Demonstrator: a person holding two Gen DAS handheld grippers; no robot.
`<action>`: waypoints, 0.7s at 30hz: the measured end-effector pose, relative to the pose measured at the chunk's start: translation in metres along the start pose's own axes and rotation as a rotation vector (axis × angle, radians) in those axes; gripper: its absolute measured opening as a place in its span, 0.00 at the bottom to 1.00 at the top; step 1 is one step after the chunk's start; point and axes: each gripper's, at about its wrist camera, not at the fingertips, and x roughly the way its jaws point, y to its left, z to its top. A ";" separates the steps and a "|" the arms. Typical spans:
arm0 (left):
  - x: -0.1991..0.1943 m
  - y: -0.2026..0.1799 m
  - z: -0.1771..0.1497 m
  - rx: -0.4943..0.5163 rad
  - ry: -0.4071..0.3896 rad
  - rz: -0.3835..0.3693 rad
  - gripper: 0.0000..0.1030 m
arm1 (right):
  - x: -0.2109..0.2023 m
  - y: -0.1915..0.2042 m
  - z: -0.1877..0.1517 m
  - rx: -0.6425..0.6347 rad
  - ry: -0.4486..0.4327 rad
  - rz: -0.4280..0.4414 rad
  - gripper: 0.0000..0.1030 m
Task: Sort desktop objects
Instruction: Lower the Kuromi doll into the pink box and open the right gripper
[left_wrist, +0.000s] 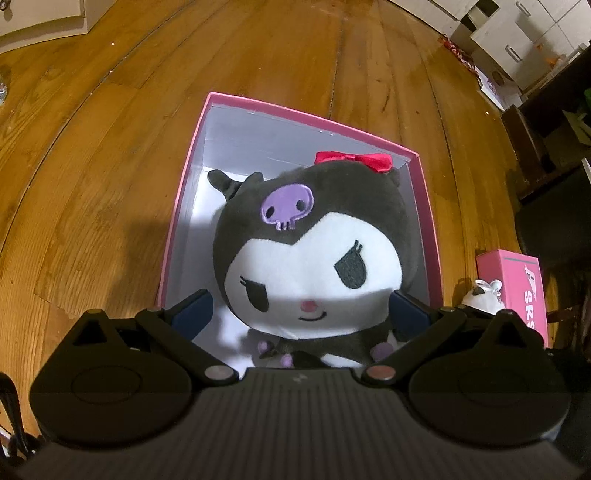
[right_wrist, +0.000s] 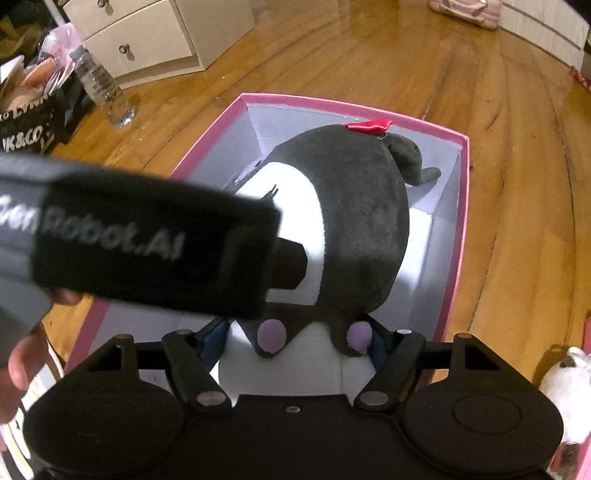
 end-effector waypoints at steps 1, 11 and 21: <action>0.000 0.000 0.000 0.001 -0.001 0.002 1.00 | -0.003 0.001 -0.001 -0.010 -0.013 0.011 0.76; 0.006 -0.002 -0.002 -0.009 0.018 0.017 1.00 | -0.062 -0.035 -0.020 0.034 -0.168 0.130 0.76; 0.011 0.003 -0.008 -0.072 0.006 -0.064 1.00 | -0.042 -0.003 -0.033 -0.138 -0.105 0.105 0.44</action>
